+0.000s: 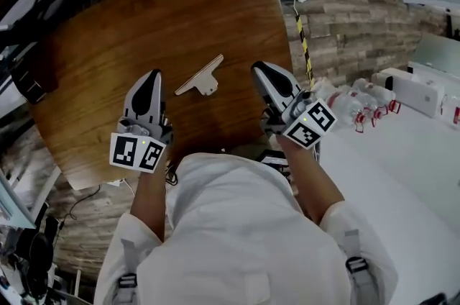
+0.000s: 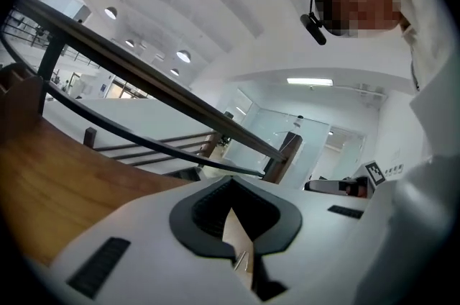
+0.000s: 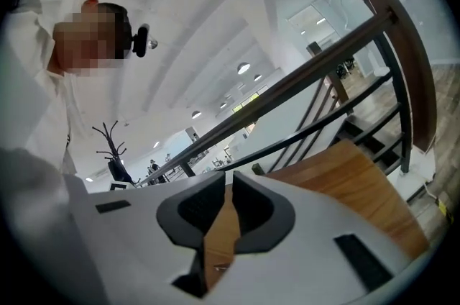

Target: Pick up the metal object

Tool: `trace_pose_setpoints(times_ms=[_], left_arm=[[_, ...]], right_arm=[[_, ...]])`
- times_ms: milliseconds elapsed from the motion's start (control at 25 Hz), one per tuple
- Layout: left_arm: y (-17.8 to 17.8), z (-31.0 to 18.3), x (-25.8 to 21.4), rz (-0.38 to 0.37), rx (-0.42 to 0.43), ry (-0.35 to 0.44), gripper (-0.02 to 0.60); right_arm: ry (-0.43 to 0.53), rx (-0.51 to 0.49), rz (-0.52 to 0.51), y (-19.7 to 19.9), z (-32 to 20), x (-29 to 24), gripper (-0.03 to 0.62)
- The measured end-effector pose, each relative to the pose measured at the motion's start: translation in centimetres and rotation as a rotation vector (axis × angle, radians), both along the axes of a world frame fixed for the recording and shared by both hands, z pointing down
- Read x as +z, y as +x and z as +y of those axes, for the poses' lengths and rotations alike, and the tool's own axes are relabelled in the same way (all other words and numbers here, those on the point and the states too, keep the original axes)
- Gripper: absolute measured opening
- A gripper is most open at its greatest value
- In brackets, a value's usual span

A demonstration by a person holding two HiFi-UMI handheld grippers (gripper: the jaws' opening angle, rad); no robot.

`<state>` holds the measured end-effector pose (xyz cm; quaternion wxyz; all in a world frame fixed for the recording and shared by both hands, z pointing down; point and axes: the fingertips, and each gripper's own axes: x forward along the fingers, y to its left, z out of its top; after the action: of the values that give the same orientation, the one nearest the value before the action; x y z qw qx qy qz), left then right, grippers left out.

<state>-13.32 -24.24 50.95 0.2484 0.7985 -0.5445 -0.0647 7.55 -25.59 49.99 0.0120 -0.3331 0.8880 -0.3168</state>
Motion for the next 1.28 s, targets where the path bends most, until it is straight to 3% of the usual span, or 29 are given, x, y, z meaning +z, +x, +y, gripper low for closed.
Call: trace_pose_setpoints(times_ms=[120,200,320,440,560,640,760,960,1080,1280], left_arm=[[-0.2,-0.2,0.9,-0.01,-0.017,-0.016,0.011],[-0.5,-0.3,1.2,-0.024,-0.036,-0.023,0.011],[-1.7,0.2,1.6,-0.034,-0.101,-0.032,0.011],[-3.2,1.3,2.6,-0.04,-0.171,-0.06,0.011],[-3.6,2.1,3.9,-0.038,-0.196,-0.093,0.011],[-3.6,2.3,4.5,-0.031,-0.2,-0.105,0.011],[-3.0,2.4,5.6,-0.019,-0.19,-0.115,0.011],[-1.7,2.7,7.2,-0.039,-0.165,-0.113,0.011],[-1.3,3.3,8.4,-0.099,-0.142,-0.117,0.011],[-1.8,4.0,9.5,-0.085,-0.153,-0.128,0.011]], right_arm=[[-0.061,-0.04,-0.052,-0.8,0.0,1.7,0.034],[-0.114,-0.069,-0.098,-1.5,-0.1,3.1,0.097],[-0.197,-0.102,-0.154,-2.4,-0.2,5.2,0.139],[-0.26,-0.112,-0.136,-3.0,0.0,7.8,0.176],[-0.328,-0.047,-0.058,-1.7,0.0,11.0,0.187],[-0.408,0.0,-0.034,-0.7,0.2,13.1,0.19],[-0.515,0.009,-0.085,-0.7,1.0,14.8,0.19],[-0.548,-0.082,-0.14,-2.8,2.7,15.0,0.19],[-0.583,-0.089,-0.166,-3.5,3.2,15.3,0.19],[-0.668,-0.087,-0.181,-4.6,3.4,16.5,0.19]])
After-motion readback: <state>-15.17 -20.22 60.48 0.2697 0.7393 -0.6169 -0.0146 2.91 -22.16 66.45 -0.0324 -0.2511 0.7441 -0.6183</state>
